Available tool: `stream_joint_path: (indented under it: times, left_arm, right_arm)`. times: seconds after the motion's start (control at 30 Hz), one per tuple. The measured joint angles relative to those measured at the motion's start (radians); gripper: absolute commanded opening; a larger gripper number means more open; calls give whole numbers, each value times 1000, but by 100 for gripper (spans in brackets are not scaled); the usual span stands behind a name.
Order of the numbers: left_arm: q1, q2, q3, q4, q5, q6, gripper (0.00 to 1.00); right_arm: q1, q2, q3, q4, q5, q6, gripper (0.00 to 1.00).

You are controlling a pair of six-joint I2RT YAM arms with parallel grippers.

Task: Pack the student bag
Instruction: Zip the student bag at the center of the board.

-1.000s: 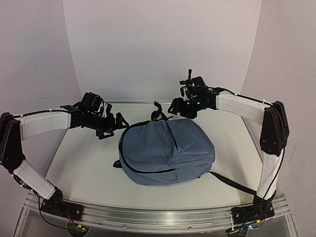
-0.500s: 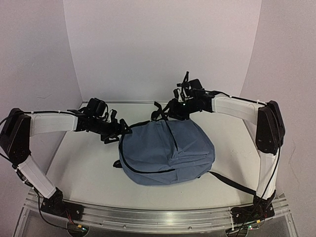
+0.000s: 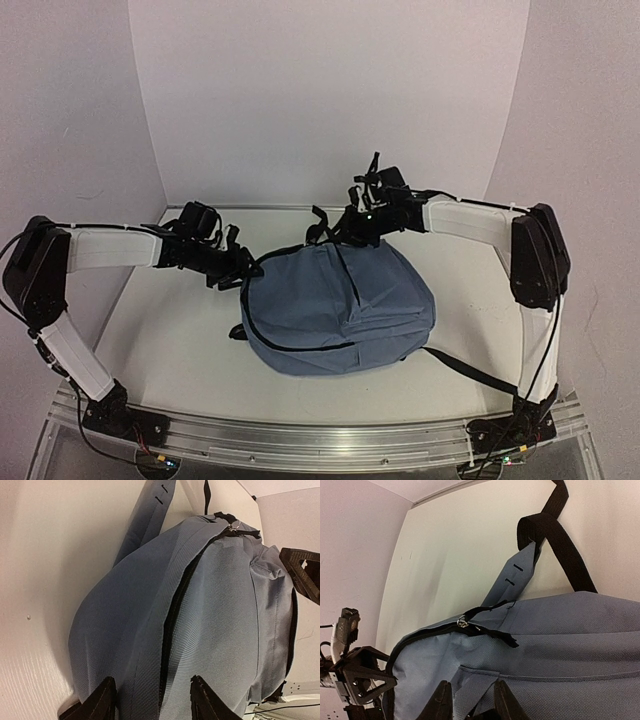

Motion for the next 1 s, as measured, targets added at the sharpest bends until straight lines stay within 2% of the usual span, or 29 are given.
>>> stream_joint_path:
  times: [0.03,0.17,0.23,0.73,1.0]
  left_arm:
    - [0,0,-1,4,0,2,31]
    - [0,1,-5,9,-2,5,9]
    - [0,4,-5,9,-5,1,1]
    - [-9,6,-12,24,-29,-44,0]
    - [-14,6,-32,54,-29,-62,0]
  right_arm:
    - [0,3,0,1,0,-1,0]
    - [0,3,-1,7,1,-2,0]
    - [0,-3,-19,24,1,-2,0]
    - [42,-258,-307,97,10,12,0]
    - [71,-330,-417,119,39,38,0]
